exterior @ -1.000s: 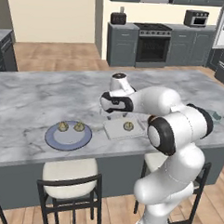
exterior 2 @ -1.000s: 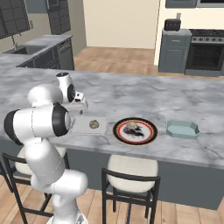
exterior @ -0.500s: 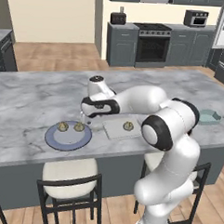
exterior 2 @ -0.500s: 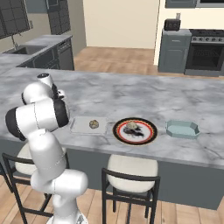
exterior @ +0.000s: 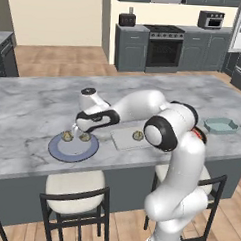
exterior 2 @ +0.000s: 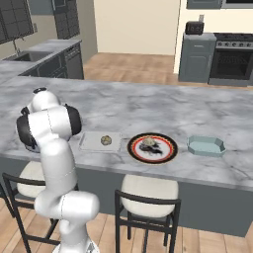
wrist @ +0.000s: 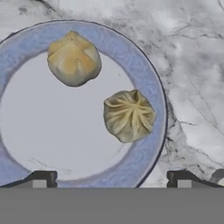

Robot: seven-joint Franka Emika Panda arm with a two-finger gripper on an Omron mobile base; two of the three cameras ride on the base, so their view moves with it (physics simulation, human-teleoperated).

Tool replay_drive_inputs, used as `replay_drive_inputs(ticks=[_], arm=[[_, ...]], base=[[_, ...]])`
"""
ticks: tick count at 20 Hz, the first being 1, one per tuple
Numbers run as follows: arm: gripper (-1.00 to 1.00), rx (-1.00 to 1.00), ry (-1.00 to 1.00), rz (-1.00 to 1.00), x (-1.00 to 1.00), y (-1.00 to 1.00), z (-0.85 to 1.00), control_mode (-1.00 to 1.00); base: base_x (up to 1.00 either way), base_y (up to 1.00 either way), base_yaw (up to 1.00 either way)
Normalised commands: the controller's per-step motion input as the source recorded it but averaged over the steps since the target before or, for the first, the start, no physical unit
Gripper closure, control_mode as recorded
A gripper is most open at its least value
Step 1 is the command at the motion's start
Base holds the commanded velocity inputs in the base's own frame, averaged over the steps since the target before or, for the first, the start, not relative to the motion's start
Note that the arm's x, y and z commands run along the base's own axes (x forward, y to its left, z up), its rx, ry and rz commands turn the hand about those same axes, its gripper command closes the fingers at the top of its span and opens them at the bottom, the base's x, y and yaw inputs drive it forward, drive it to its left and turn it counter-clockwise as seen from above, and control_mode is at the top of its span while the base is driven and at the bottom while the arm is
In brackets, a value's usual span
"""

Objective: Place two dumplings into each of the tupperware containers and then place the containers in the fridge.

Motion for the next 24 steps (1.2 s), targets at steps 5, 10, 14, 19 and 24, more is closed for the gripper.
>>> replay_drive_inputs(ticks=[5,10,14,19,24], arm=[[-1.00,0.00,0.00,-0.09,0.30,0.05,-0.40,-1.00],[-1.00,0.00,0.00,-0.08,0.35,0.00,-0.33,-1.00],[-1.00,0.00,0.00,-0.06,0.27,0.06,-0.14,-1.00],[-1.00,0.00,0.00,-0.08,0.02,0.00,-0.31,-1.00],[1.00,-0.01,0.00,-0.09,0.00,0.00,-0.32,-1.00]], base=[[0.00,0.00,0.00],[0.00,0.00,0.00],[0.00,0.00,0.00],[0.00,0.00,0.00],[0.00,0.00,0.00]])
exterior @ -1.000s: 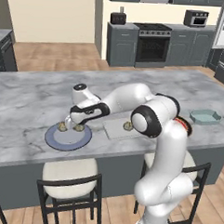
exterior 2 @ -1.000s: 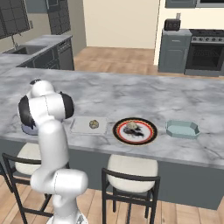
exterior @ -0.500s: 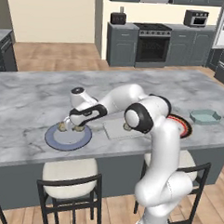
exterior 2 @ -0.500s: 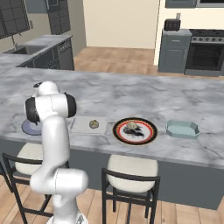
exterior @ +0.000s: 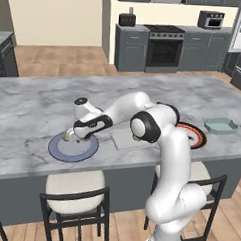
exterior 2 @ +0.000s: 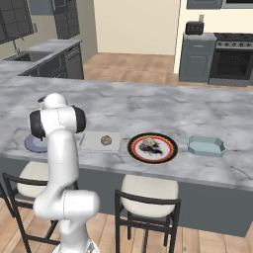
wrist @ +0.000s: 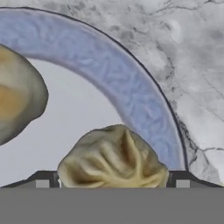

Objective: Place two dumplings into each of the tupperware containers and then place the containers in the fridge.

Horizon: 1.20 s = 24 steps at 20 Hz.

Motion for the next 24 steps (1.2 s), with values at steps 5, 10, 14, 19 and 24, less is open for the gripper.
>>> replay_drive_inputs(ticks=[5,10,14,19,24], arm=[[1.00,0.00,0.00,-0.17,0.00,-0.31,0.17,-1.00],[1.00,0.00,0.00,-0.13,0.00,-0.57,0.99,-1.00],[1.00,0.01,0.09,-0.44,-0.16,-1.00,0.33,-1.00],[1.00,0.19,0.02,-0.43,-0.24,-1.00,-0.08,-1.00],[1.00,0.14,-0.01,-0.29,-0.24,-0.86,-0.33,-1.00]], base=[[0.00,0.00,0.00],[0.00,0.00,0.00],[0.00,0.00,0.00],[0.00,0.00,0.00],[0.00,0.00,0.00]])
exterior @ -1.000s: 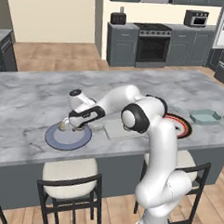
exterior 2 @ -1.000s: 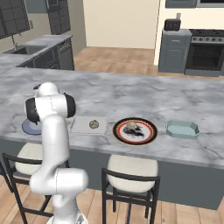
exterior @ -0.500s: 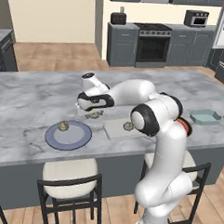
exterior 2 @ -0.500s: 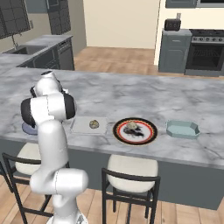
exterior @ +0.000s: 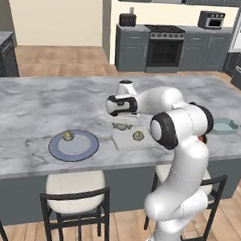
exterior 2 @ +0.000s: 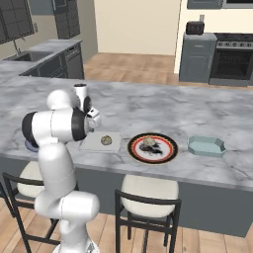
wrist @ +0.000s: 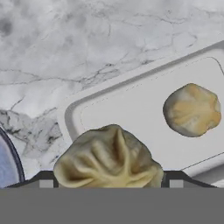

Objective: Place two dumplings into each of the tupperware containers and then place the containers in the fridge.

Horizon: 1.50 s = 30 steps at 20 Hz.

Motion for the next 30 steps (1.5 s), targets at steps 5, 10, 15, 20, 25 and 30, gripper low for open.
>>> replay_drive_inputs(ticks=[5,10,15,20,25,30], arm=[[1.00,0.01,0.00,-0.06,0.00,-0.11,-0.24,-1.00],[1.00,0.00,0.01,0.00,0.11,0.00,-0.39,-1.00],[1.00,0.00,0.06,0.00,0.41,0.00,-0.34,-1.00],[1.00,0.00,0.07,0.00,0.49,0.00,-0.40,-1.00],[-1.00,0.00,0.01,-0.01,0.05,-0.10,-0.14,-1.00],[-1.00,0.05,0.00,-0.06,-0.18,-0.31,0.05,-1.00]], base=[[0.00,0.00,0.00],[0.00,0.00,0.00],[0.00,0.00,0.00],[0.00,0.00,0.00],[0.00,0.00,0.00],[0.00,0.00,0.00]])
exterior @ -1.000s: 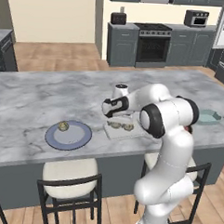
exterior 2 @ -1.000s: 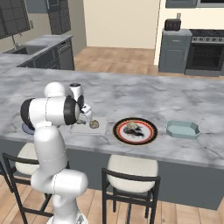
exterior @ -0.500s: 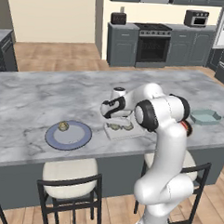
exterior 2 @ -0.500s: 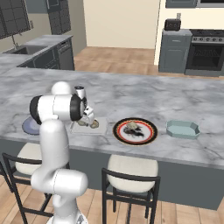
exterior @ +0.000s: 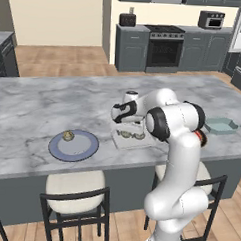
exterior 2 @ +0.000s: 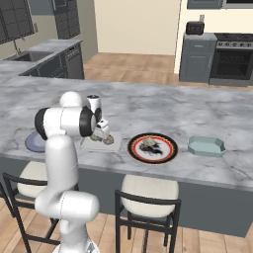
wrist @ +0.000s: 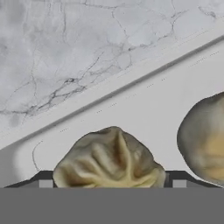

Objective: Place two dumplings into each of the tupperware containers and then place the containers in the fridge.

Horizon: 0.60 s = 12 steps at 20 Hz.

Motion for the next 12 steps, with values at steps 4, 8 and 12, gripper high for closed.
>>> replay_drive_inputs(ticks=[4,8,12], arm=[[-1.00,0.07,0.00,-0.02,-0.09,-0.08,0.29,-1.00],[-1.00,0.00,0.00,0.05,-0.20,0.00,0.55,-1.00],[-1.00,0.00,0.00,0.02,-0.58,-0.21,0.48,-1.00]], base=[[0.00,0.00,0.00],[0.00,0.00,0.00],[0.00,0.00,0.00]])
